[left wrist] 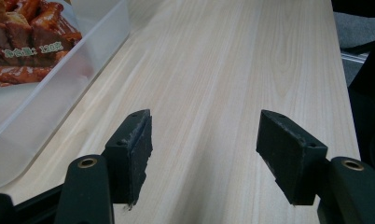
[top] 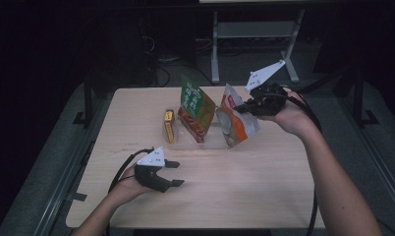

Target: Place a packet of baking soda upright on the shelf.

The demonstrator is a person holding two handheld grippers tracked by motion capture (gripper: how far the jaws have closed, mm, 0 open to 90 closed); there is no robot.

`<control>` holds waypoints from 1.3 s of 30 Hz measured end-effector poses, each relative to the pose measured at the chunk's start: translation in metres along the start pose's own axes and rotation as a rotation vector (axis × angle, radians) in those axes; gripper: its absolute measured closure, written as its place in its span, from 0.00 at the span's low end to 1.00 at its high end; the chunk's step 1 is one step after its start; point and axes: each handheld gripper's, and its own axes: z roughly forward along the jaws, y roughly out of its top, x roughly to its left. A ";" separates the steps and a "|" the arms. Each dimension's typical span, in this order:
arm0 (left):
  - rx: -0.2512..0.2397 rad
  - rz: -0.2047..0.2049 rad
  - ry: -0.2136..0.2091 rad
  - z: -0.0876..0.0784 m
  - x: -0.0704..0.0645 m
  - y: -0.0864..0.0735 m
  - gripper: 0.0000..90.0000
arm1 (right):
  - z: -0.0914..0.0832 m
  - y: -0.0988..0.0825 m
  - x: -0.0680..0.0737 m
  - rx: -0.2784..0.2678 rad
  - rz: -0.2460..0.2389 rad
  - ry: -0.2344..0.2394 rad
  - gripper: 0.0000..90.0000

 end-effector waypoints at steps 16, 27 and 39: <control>0.001 0.016 0.003 0.000 -0.002 0.003 0.39 | 0.018 0.024 -0.020 0.048 -0.005 -0.038 1.00; 0.003 0.013 0.000 0.002 -0.002 0.002 0.39 | 0.046 0.020 -0.033 0.101 0.038 -0.042 1.00; 0.010 0.019 -0.010 0.003 -0.002 0.002 0.39 | 0.073 0.017 -0.043 0.147 0.083 -0.026 1.00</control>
